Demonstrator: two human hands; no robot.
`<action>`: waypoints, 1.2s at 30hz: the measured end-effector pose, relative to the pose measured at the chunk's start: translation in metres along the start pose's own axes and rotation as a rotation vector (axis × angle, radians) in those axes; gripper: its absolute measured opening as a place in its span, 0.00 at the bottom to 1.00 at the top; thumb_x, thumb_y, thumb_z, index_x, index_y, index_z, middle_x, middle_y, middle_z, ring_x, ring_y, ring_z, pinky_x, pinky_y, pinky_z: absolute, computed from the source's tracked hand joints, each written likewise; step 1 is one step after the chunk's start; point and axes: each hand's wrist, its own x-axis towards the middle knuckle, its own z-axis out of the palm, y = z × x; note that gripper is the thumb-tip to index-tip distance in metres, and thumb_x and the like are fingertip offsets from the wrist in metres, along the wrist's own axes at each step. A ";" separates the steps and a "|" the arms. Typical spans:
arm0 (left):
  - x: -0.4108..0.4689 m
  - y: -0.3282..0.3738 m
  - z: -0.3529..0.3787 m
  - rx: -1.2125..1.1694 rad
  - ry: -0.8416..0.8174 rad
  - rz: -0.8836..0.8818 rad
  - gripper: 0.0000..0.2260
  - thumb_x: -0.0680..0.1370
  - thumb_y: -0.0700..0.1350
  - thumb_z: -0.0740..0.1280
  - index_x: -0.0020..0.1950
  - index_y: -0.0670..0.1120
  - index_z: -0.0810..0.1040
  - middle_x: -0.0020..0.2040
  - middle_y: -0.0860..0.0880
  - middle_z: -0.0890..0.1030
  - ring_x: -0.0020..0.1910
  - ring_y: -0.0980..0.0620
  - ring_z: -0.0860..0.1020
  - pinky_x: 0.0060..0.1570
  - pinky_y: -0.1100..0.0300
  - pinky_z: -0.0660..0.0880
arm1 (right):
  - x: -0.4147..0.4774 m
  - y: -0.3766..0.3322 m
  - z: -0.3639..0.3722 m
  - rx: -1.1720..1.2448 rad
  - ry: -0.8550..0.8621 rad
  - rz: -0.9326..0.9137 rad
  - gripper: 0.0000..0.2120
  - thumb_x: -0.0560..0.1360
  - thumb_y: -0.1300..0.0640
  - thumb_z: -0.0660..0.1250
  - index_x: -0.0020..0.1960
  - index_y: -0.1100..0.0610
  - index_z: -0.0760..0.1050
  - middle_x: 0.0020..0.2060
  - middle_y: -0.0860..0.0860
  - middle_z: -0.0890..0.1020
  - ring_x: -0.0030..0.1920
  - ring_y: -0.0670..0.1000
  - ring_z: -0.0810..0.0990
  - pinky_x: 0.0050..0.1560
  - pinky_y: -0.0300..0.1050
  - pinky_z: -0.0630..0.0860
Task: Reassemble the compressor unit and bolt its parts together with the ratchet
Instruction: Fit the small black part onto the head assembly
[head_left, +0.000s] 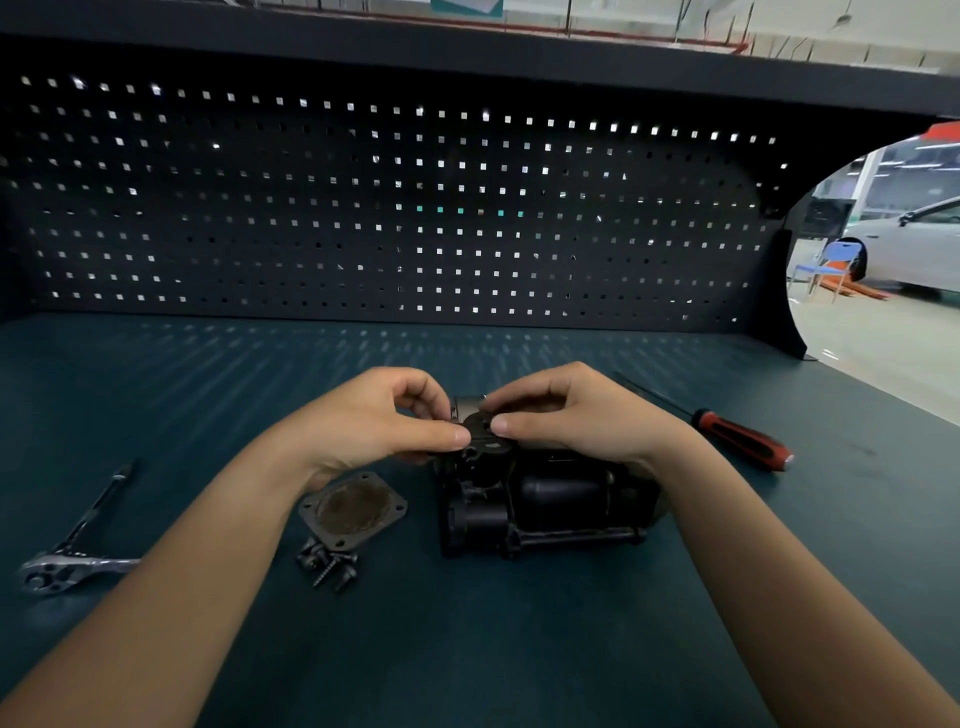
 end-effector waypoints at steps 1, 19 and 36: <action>0.000 -0.001 0.000 -0.036 -0.016 -0.015 0.06 0.69 0.39 0.74 0.39 0.44 0.77 0.37 0.50 0.77 0.32 0.61 0.76 0.34 0.69 0.75 | 0.000 0.001 0.000 0.003 -0.007 0.004 0.09 0.72 0.57 0.71 0.44 0.42 0.79 0.39 0.36 0.83 0.44 0.35 0.80 0.45 0.26 0.73; -0.012 -0.021 0.019 -0.120 0.080 0.109 0.08 0.74 0.44 0.69 0.41 0.58 0.79 0.41 0.58 0.82 0.41 0.62 0.79 0.40 0.69 0.75 | -0.021 0.001 0.009 -0.196 -0.003 0.072 0.35 0.64 0.50 0.77 0.68 0.49 0.67 0.59 0.46 0.77 0.58 0.43 0.77 0.62 0.43 0.73; -0.026 -0.023 0.045 -0.020 0.210 0.273 0.14 0.79 0.38 0.61 0.46 0.57 0.79 0.43 0.69 0.80 0.47 0.72 0.76 0.45 0.79 0.68 | -0.042 0.014 0.021 -0.167 0.201 -0.002 0.23 0.63 0.52 0.78 0.56 0.52 0.80 0.49 0.42 0.83 0.51 0.37 0.79 0.58 0.35 0.72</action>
